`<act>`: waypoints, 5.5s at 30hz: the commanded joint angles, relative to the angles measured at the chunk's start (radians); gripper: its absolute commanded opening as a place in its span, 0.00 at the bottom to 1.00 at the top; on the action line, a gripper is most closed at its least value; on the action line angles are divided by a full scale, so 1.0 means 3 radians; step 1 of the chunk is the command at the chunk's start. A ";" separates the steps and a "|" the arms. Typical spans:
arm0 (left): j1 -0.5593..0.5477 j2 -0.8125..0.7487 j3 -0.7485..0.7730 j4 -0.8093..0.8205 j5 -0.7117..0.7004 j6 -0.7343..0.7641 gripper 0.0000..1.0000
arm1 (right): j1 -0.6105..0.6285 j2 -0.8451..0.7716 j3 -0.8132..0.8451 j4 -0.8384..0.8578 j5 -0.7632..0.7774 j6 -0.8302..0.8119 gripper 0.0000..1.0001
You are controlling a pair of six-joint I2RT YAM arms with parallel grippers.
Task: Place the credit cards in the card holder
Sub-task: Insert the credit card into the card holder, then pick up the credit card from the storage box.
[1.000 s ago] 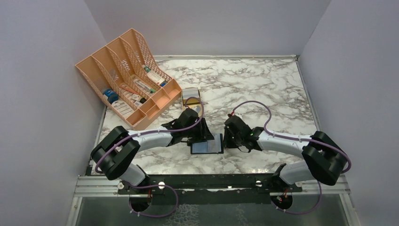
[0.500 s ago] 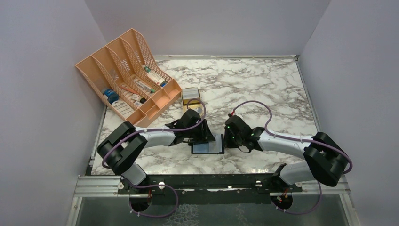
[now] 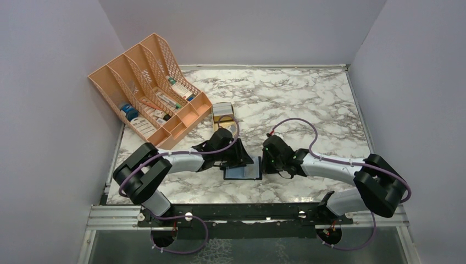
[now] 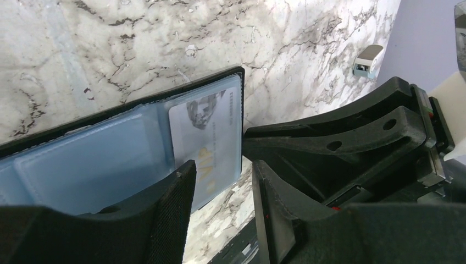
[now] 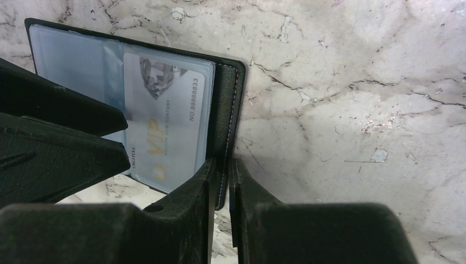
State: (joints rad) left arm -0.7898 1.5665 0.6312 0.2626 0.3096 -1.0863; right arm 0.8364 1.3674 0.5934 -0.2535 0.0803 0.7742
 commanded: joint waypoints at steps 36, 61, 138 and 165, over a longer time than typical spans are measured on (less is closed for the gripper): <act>0.0720 -0.1107 -0.0652 -0.0908 -0.0167 0.0677 0.38 | 0.0311 0.0822 0.0865 -0.0679 0.0418 0.0298 0.89; 0.0970 -0.0844 0.0923 -0.1595 -0.0580 0.2815 0.49 | 0.0311 0.0136 0.0776 -0.0547 0.0427 -0.0177 0.85; 0.0800 0.1061 0.2353 -0.1455 -0.1583 0.5760 0.51 | 0.0311 -0.1315 0.0509 -0.0861 0.1040 -0.0117 0.97; 0.0691 0.0912 0.2324 -0.1545 -0.1701 0.5835 0.26 | 0.0311 -0.1251 0.0468 -0.0812 0.0936 -0.0110 0.97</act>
State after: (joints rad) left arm -0.5762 1.8904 1.3308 -0.2173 -0.1585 0.6506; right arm 0.9295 0.9894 0.7319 -0.5152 0.3542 0.7361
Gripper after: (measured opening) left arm 0.277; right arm 0.966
